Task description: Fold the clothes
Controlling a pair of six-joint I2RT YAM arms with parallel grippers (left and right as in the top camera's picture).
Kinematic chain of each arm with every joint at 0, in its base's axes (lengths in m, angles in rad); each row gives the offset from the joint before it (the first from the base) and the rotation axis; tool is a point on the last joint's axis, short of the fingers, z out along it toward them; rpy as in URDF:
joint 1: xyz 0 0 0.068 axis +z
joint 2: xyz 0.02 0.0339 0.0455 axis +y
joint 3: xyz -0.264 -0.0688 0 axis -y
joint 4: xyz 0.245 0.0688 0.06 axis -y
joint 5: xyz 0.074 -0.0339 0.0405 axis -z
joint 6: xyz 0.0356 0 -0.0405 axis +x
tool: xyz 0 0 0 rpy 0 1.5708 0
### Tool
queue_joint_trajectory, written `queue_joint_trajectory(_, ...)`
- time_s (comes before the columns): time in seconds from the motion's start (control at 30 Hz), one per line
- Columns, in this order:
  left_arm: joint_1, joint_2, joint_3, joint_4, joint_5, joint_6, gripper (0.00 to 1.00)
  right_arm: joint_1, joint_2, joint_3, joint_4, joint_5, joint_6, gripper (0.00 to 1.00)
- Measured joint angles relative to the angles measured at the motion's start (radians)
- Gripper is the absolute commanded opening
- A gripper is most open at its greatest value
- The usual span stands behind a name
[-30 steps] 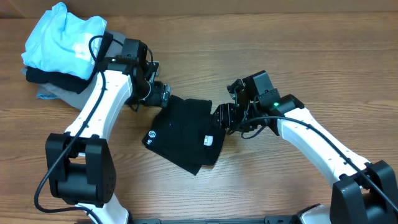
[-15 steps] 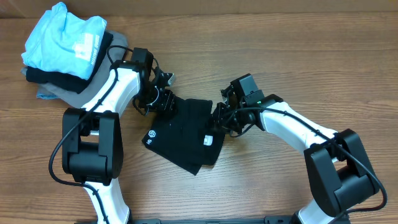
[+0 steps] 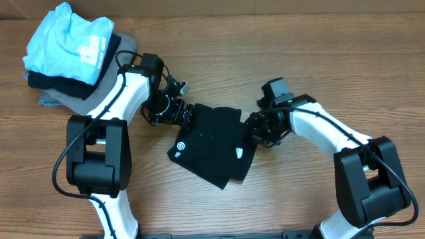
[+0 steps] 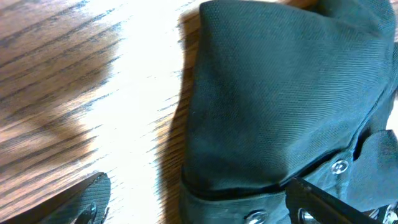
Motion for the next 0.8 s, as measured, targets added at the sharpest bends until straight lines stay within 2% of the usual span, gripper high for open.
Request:
queue_joint_trajectory(0.03, 0.000, 0.000, 0.000, 0.000, 0.003, 0.000, 0.94, -0.010, -0.002, 0.020, -0.032, 0.037, -0.015, 0.22)
queue_joint_trajectory(0.07, 0.000, 0.000, 0.000, 0.000, 0.003, 0.001, 0.94, -0.029, -0.012, 0.059, -0.084, 0.080, -0.060, 0.34)
queue_joint_trajectory(0.1, 0.000, 0.000, 0.000, -0.001, 0.004, 0.001, 0.94, -0.033, -0.018, 0.068, -0.095, 0.089, -0.060, 0.42)
queue_joint_trajectory(0.2, 0.000, 0.000, 0.000, -0.005, 0.006, 0.001, 0.92, -0.052, -0.064, 0.159, -0.216, 0.095, -0.124, 0.54)
queue_joint_trajectory(0.23, 0.000, 0.000, 0.000, -0.007, 0.006, 0.001, 0.90, -0.052, -0.084, 0.187, -0.246, 0.082, -0.135, 0.55)
queue_joint_trajectory(0.33, 0.000, 0.000, 0.000, -0.011, 0.009, 0.001, 0.84, -0.040, -0.135, 0.229, -0.308, 0.011, -0.154, 0.55)
queue_joint_trajectory(0.47, 0.000, 0.000, 0.000, -0.053, 0.020, 0.008, 0.84, 0.008, -0.145, 0.220, -0.330, -0.047, -0.166, 0.50)
queue_joint_trajectory(0.63, -0.002, 0.000, 0.000, -0.113, -0.006, 0.035, 0.56, 0.084, -0.144, 0.212, -0.305, -0.081, -0.171, 0.43)
queue_joint_trajectory(0.7, -0.003, 0.000, 0.000, -0.115, -0.019, 0.042, 0.43, 0.108, -0.144, 0.208, -0.291, -0.095, -0.164, 0.33)
queue_joint_trajectory(0.73, -0.003, 0.000, 0.000, -0.114, -0.024, 0.043, 0.46, 0.122, -0.144, 0.203, -0.273, -0.101, -0.159, 0.29)
queue_joint_trajectory(0.8, -0.003, 0.000, 0.000, -0.110, -0.026, 0.049, 0.79, 0.151, -0.144, 0.173, -0.201, -0.108, -0.121, 0.26)
